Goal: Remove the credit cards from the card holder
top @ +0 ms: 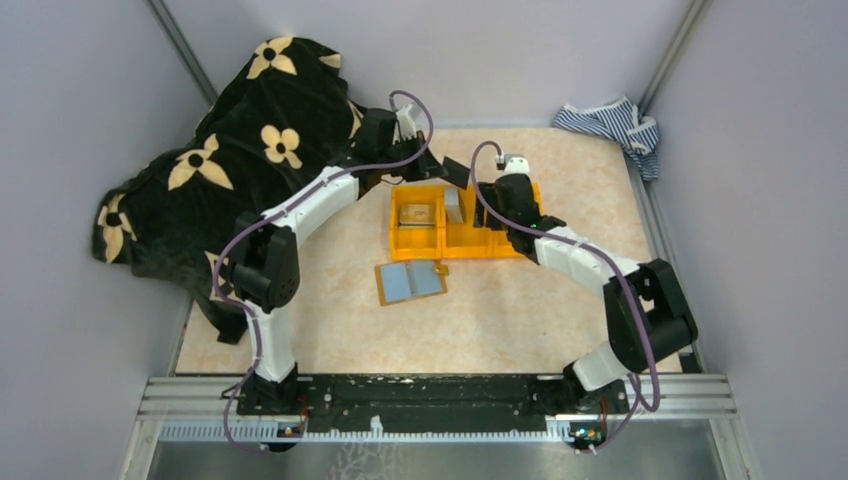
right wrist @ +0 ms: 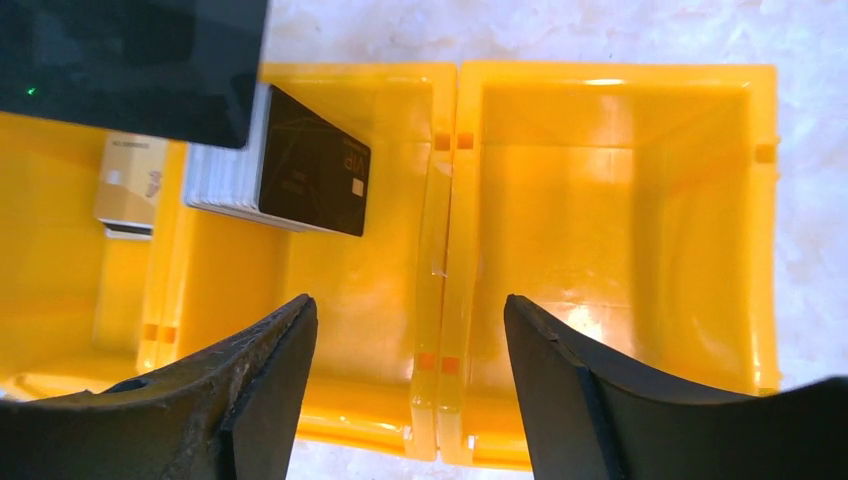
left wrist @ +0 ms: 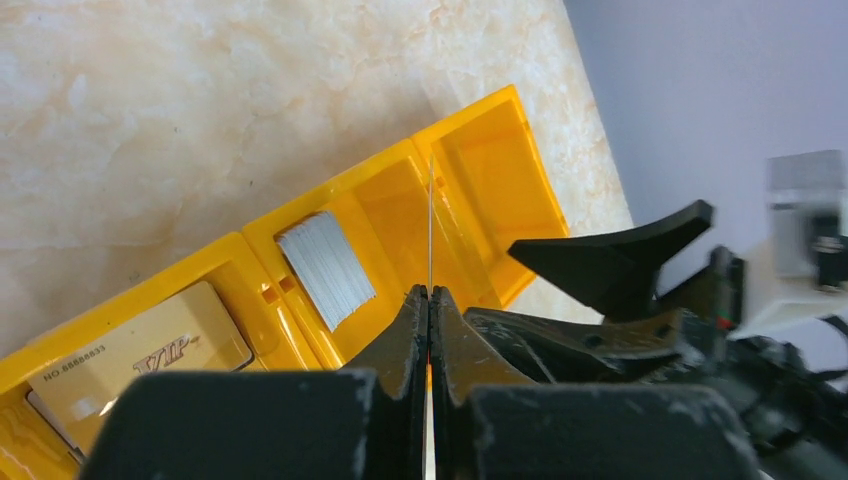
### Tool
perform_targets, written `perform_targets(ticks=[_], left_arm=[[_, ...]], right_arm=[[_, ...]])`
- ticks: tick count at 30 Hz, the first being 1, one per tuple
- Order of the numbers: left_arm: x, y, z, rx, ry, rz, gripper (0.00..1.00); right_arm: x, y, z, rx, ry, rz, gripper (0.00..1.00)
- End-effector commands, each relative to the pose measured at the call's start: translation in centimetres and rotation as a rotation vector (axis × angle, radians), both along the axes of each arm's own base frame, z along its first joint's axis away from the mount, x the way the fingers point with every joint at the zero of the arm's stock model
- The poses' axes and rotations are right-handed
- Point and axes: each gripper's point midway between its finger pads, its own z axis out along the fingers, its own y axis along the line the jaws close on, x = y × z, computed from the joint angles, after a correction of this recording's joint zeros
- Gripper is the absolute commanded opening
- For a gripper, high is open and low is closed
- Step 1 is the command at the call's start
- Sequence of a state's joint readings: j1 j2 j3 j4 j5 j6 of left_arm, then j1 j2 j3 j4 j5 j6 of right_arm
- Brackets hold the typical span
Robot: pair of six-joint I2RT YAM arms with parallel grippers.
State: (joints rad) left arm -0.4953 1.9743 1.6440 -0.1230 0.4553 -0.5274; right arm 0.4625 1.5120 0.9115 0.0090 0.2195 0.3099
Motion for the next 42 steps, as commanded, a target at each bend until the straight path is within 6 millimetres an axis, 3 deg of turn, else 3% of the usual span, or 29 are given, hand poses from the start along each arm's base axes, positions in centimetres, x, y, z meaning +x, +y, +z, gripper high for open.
perform_targets(ticks=[1,7,20,32,42], left_arm=[[-0.6,0.1,2.7,0.043,-0.033,0.046,0.0],[-1.1,-0.1,2.3,0.101,0.034,0.099,0.0],[-2.4,-2.0,0.6,0.311,0.01,0.249,0.0],[-0.1,-1.9,-2.5,0.443,-0.026,0.361,0.0],[0.1,-2.3,-4.0,0.475,0.004,0.373,0.0]], right_arm=[[1.0,0.2,7.5,0.074,-0.174,-0.022,0.7],[0.2,-1.1,10.1,0.074,-0.239,-0.055,0.71],[-2.0,-1.7,8.1,0.082,-0.204,-0.04,0.71],[-4.3,-2.4,7.6,0.092,-0.192,-0.014,0.7],[-5.1,-2.1,7.6,0.111,-0.193,0.025,0.7]])
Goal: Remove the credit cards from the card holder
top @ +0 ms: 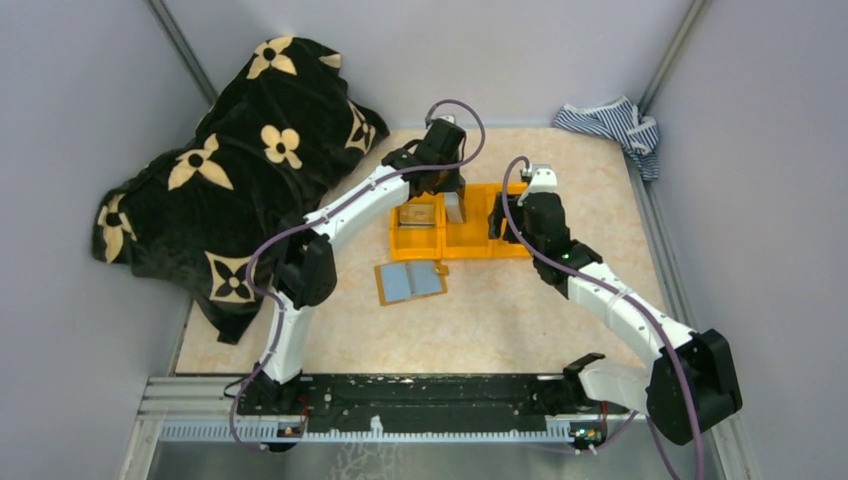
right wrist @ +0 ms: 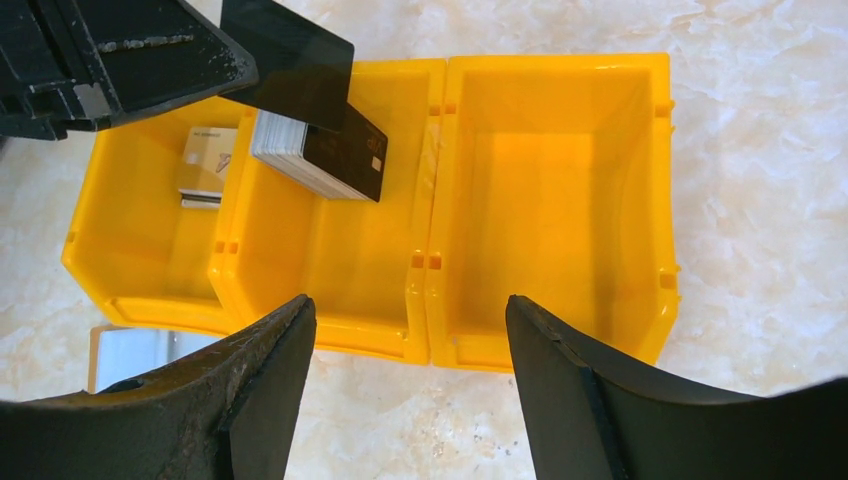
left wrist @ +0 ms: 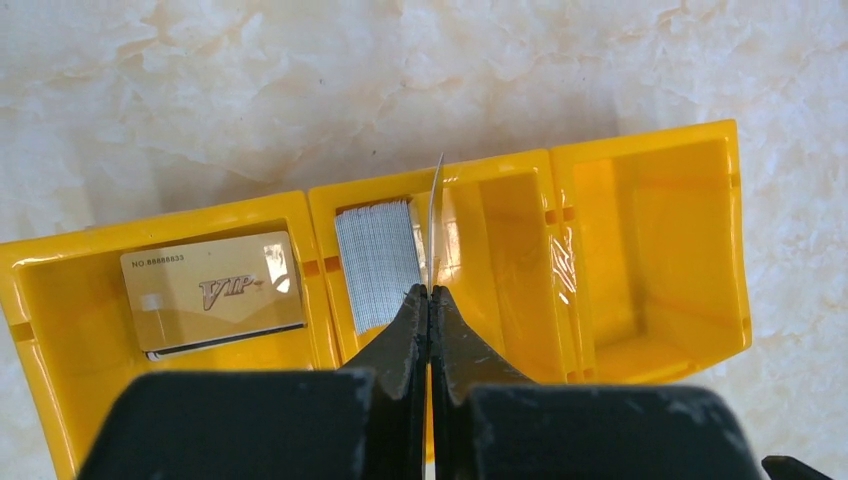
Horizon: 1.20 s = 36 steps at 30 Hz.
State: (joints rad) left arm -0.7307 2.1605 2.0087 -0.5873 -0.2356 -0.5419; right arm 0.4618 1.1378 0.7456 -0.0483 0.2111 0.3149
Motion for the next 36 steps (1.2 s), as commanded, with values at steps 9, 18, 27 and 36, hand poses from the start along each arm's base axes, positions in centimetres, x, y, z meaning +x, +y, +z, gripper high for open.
perform_targets(ticks=[9,18,27,36], left_arm=[[-2.1,-2.1,0.4,0.045,0.0,-0.022,0.0],[-2.8,-1.9,-0.9,0.083,0.013,-0.016,0.0],[-2.2,-1.0,-2.2,0.145,0.011,0.013,0.0],[-2.1,-0.2,-3.3,0.193,0.021,0.032,0.0]], right_arm=[[0.0,0.8,1.9,0.05,-0.06,0.043,0.7],[-0.1,1.2,0.3,0.056,-0.026,0.058,0.7],[-0.1,1.4,0.0,0.058,-0.016,0.066,0.7],[-0.2,1.6,-0.7,0.062,-0.003,0.074,0.7]])
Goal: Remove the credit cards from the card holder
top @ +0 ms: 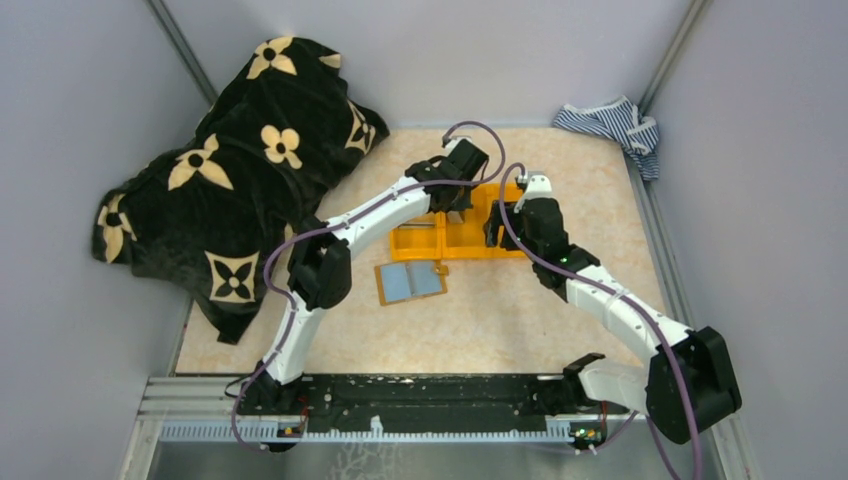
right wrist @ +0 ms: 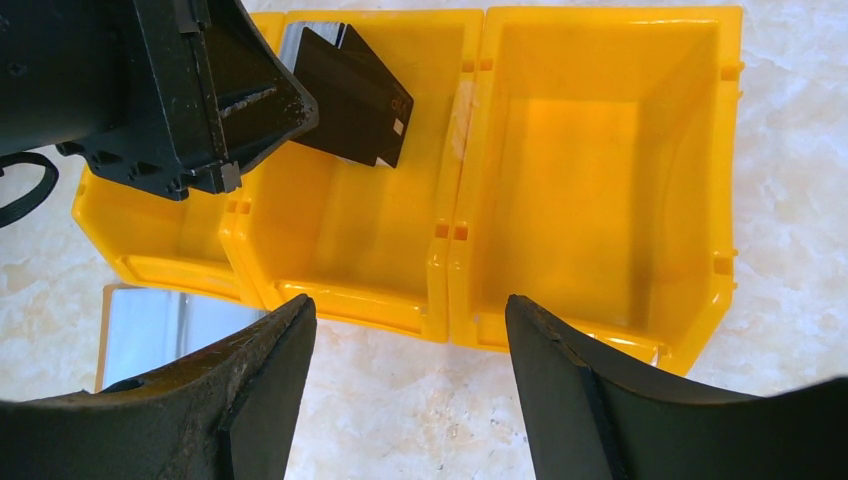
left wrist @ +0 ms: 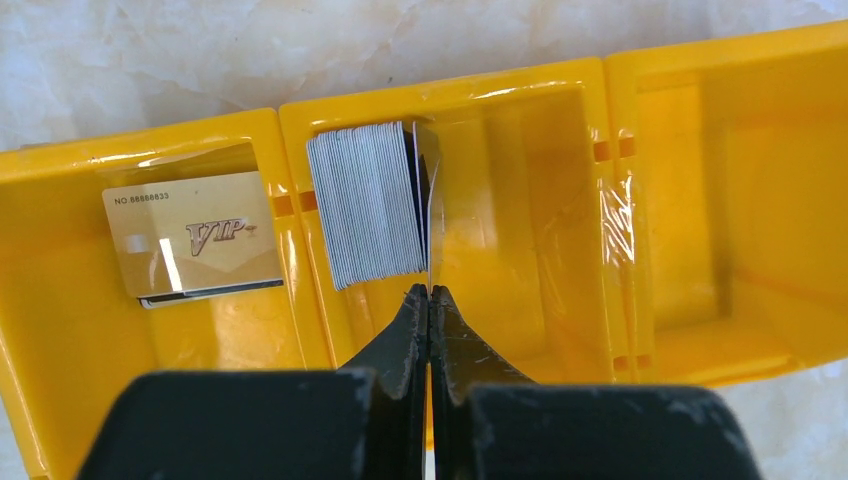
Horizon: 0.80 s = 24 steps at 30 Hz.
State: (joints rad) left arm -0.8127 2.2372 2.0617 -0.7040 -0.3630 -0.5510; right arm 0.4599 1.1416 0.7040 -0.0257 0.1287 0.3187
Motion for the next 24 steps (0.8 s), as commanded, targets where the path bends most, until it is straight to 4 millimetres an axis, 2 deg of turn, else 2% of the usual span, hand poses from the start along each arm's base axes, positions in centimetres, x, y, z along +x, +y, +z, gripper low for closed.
perform_targets(ticks=[1,12,24], left_arm=[[0.6,0.7,0.2,0.036,-0.022,0.019,0.0],[2.2,-0.2,0.6,0.022,-0.054,0.014,0.0],[2.7,0.1,-0.7,0.036,-0.031,0.021,0.0]], right_arm=[[0.7,0.5,1.0,0.038,-0.04,0.003,0.7],[0.9,0.4,0.8,0.034,-0.035,0.002,0.7],[0.9,0.5,0.3,0.037,-0.021,0.012,0.7]])
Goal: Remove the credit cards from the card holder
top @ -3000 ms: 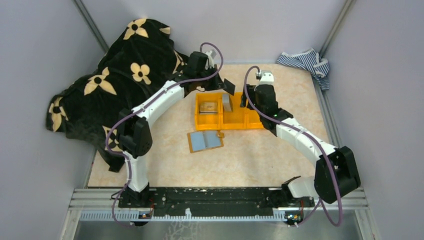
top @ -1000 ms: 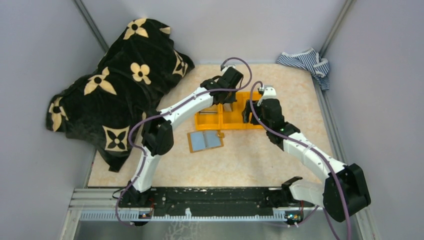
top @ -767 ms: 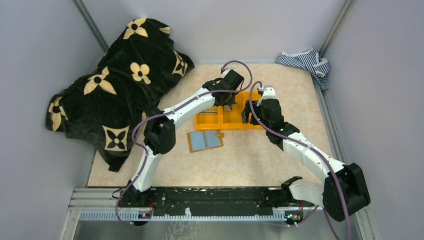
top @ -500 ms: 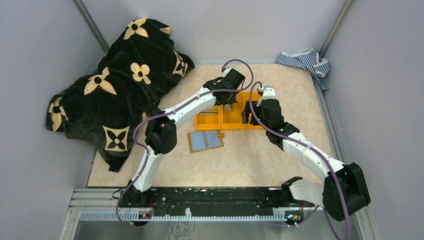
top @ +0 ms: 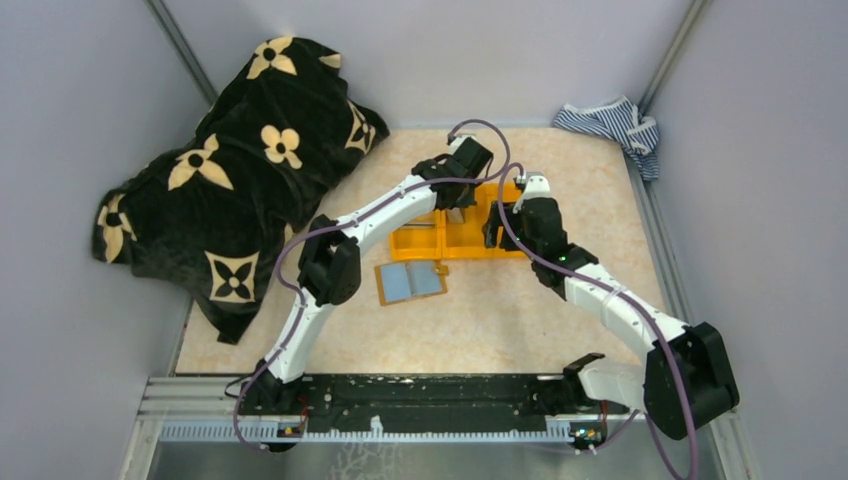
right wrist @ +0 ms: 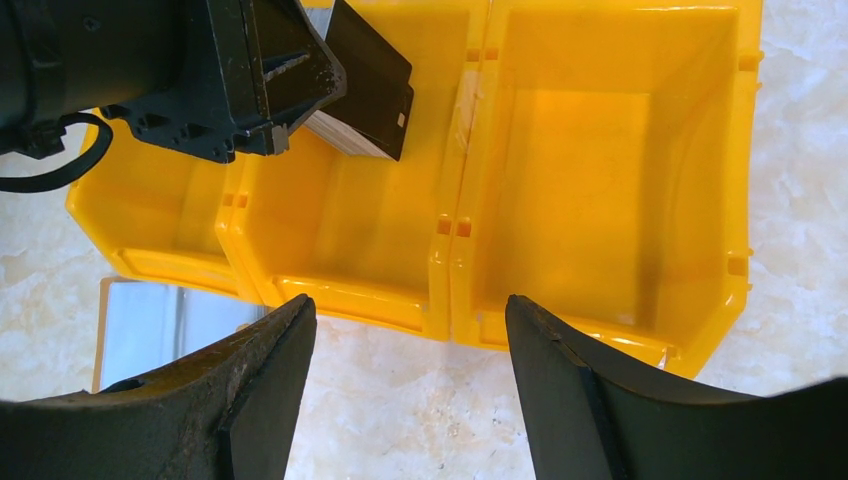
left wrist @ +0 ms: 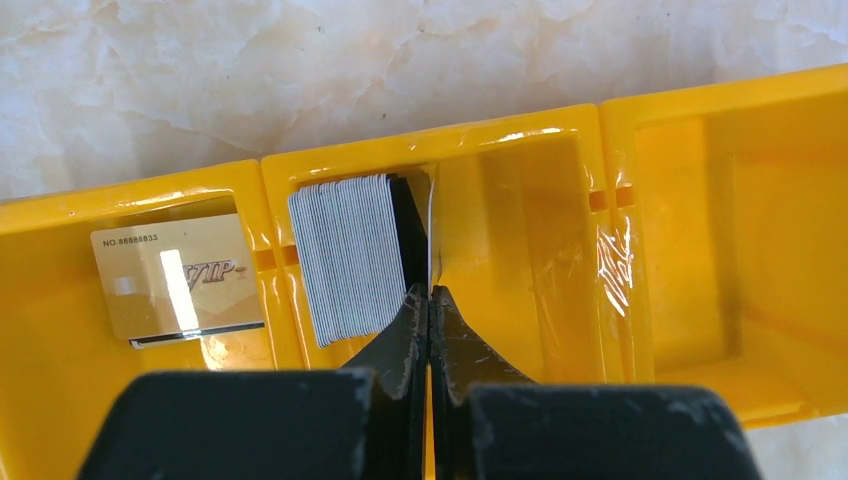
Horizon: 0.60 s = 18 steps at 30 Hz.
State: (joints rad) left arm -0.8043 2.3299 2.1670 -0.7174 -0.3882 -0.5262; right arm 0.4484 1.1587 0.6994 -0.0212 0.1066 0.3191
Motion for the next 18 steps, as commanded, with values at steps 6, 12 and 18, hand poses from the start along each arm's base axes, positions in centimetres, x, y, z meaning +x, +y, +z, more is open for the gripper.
perform_targets(ticks=[6,12,18], left_arm=[[0.8,1.3,0.2,0.002,-0.009,0.037,0.03],[0.8,1.6,-0.1,0.0,-0.004,0.053,0.15],[0.9,1.8,-0.2,0.0,-0.009,0.064,0.18]], right_arm=[[0.8,0.6,0.6,0.034,-0.029,0.008,0.7],[0.8,0.6,0.5,0.034,-0.027,0.008,0.7],[0.8,0.7,0.4,0.034,-0.024,0.012,0.69]])
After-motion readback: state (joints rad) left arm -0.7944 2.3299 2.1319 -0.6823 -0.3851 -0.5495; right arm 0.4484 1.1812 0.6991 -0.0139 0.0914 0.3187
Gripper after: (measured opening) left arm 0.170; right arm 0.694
